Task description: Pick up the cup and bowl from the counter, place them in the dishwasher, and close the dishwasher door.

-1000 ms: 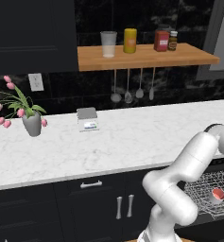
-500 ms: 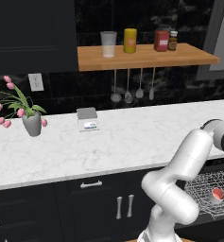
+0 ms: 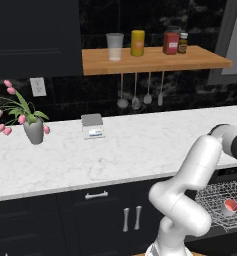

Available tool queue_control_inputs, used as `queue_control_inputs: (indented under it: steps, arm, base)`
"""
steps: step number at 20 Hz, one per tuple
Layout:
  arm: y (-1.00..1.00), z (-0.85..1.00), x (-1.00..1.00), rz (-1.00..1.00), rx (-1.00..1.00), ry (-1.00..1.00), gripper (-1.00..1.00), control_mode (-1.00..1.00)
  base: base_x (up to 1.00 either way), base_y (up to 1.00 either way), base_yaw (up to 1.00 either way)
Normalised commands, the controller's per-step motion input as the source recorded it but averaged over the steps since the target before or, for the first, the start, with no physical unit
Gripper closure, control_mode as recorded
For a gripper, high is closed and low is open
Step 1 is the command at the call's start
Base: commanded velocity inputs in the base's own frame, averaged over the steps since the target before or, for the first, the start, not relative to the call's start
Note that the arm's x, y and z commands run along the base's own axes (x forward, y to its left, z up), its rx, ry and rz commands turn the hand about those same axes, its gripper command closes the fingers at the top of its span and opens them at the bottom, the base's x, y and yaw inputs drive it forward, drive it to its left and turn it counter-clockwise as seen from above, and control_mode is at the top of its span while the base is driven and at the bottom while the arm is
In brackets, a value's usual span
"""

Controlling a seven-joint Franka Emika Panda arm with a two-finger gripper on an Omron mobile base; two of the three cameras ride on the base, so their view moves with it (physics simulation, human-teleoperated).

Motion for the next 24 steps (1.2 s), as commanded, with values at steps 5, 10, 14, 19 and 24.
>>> queue_control_inputs:
  steps: [5, 10, 14, 19, 24]
  arm:
    - [0.00, -0.44, 0.00, 0.00, 0.00, 0.21, 1.00, -1.00]
    - [0.00, -0.45, 0.00, 0.00, 0.00, 0.20, 1.00, -1.00]
    - [0.00, -0.29, 0.01, 0.00, 0.00, 0.21, 1.00, -1.00]
    - [0.00, -0.18, 0.20, 0.05, 0.01, 0.05, 1.00, -1.00]
    - [0.01, -0.36, 0.34, 0.15, 0.02, 0.00, 1.00, -1.00]
  base:
    - [0.00, 0.00, 0.00]
    - [0.00, 0.00, 0.00]
    - [0.00, 0.00, 0.00]
    - [0.00, 0.00, 0.00]
    - [0.00, 0.00, 0.00]
